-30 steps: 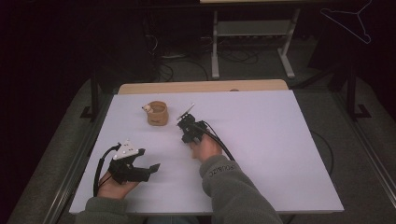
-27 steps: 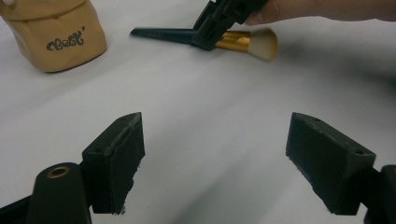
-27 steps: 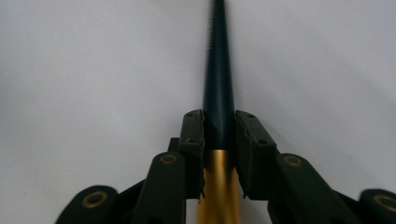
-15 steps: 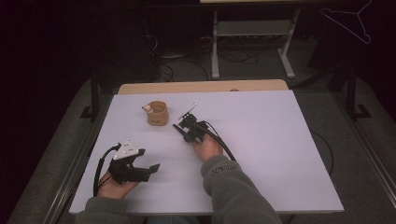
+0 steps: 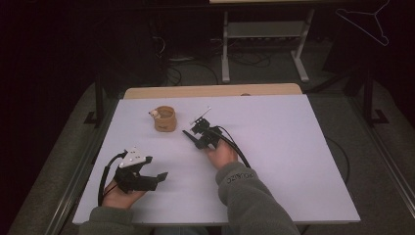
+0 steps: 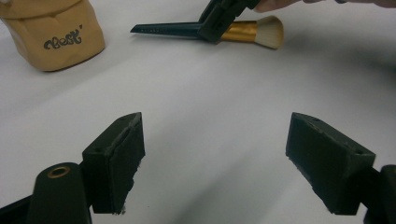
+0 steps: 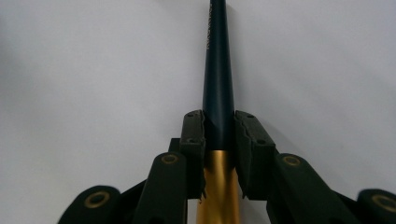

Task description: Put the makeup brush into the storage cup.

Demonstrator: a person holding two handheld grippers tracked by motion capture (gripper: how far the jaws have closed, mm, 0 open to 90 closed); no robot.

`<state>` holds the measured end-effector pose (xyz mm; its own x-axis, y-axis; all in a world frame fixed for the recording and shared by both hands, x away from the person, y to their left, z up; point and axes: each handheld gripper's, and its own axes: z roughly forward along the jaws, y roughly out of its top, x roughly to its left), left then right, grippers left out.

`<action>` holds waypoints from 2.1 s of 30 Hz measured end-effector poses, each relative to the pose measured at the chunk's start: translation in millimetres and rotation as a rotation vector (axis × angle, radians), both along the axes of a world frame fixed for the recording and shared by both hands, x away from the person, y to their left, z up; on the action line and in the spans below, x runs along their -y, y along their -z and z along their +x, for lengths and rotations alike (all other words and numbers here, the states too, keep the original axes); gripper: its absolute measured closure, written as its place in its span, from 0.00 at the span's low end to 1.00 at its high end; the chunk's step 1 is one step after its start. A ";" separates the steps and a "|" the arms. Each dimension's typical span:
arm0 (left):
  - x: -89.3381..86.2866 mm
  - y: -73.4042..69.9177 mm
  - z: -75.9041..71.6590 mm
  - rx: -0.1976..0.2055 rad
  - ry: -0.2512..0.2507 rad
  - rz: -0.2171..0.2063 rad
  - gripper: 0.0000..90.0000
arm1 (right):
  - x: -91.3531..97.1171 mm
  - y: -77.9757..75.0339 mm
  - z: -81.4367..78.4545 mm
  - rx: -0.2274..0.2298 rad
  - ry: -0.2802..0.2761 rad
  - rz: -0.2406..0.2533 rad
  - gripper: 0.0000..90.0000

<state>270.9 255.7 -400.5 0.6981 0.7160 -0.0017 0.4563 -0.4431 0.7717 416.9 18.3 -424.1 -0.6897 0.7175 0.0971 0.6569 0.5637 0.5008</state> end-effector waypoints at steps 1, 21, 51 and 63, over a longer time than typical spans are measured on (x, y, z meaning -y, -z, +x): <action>-0.1 -0.1 0.0 0.000 0.001 0.002 0.22 | 1.1 -1.4 -0.5 0.005 0.002 0.001 0.82; 2.7 -3.5 -1.9 0.014 0.012 0.012 0.22 | 23.5 -34.4 -18.4 0.039 -0.128 0.096 0.82; 57.8 -51.2 1.5 0.040 0.378 0.210 0.32 | 37.7 -64.8 -89.8 0.043 -0.579 0.061 0.82; 79.3 -48.5 3.1 -0.054 0.574 0.329 0.52 | 31.3 -66.3 -111.2 0.045 -0.720 0.049 0.82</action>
